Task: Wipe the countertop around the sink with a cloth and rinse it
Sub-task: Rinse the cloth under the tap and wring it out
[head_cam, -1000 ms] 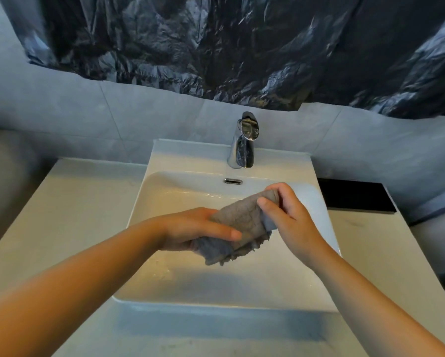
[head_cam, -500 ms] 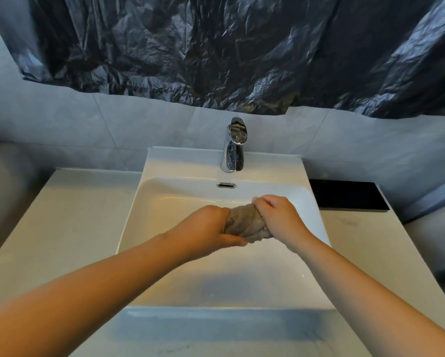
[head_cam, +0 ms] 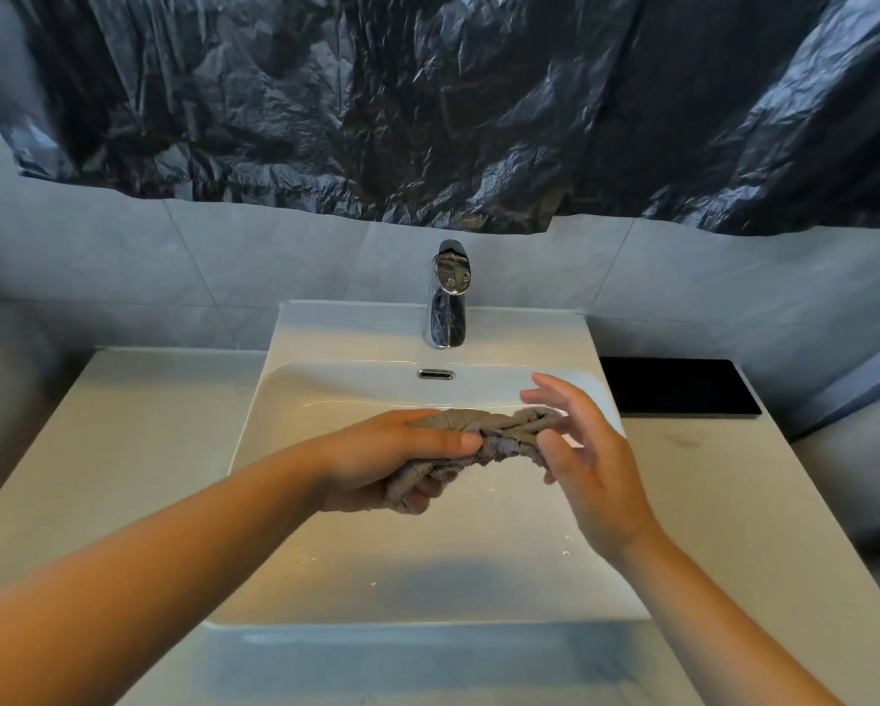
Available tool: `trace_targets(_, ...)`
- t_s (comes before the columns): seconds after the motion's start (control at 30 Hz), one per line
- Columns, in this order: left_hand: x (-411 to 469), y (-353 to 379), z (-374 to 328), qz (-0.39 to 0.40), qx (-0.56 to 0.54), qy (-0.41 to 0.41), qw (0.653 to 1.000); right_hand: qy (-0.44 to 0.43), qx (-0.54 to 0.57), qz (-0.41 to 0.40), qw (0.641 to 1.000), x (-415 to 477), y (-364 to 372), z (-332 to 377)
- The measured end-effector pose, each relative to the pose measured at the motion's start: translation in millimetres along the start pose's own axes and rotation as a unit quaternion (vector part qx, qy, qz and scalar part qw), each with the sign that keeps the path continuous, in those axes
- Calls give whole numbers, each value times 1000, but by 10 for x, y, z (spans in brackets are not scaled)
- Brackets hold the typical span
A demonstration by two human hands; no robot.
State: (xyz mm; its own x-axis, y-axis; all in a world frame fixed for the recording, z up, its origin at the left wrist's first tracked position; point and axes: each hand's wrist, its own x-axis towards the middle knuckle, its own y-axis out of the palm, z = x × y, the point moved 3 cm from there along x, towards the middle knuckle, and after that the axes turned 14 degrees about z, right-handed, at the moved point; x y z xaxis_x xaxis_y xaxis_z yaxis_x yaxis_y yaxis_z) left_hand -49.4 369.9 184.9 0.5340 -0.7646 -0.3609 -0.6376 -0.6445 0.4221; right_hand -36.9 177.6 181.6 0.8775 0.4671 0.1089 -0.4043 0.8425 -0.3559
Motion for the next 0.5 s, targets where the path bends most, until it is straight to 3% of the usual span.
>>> trace_targets(0.13,73,50,31,33,-44,-6,998,-29,-20,-73,997,27,164,-45)
trace_targets(0.3,77,113,-49,-25,130,-70,989,-15,20,-68,997,244,250,36)
trace_targets(0.5,122,79,-66,-156,467,-123,862,89,-83,-4,993,313,283,-120)
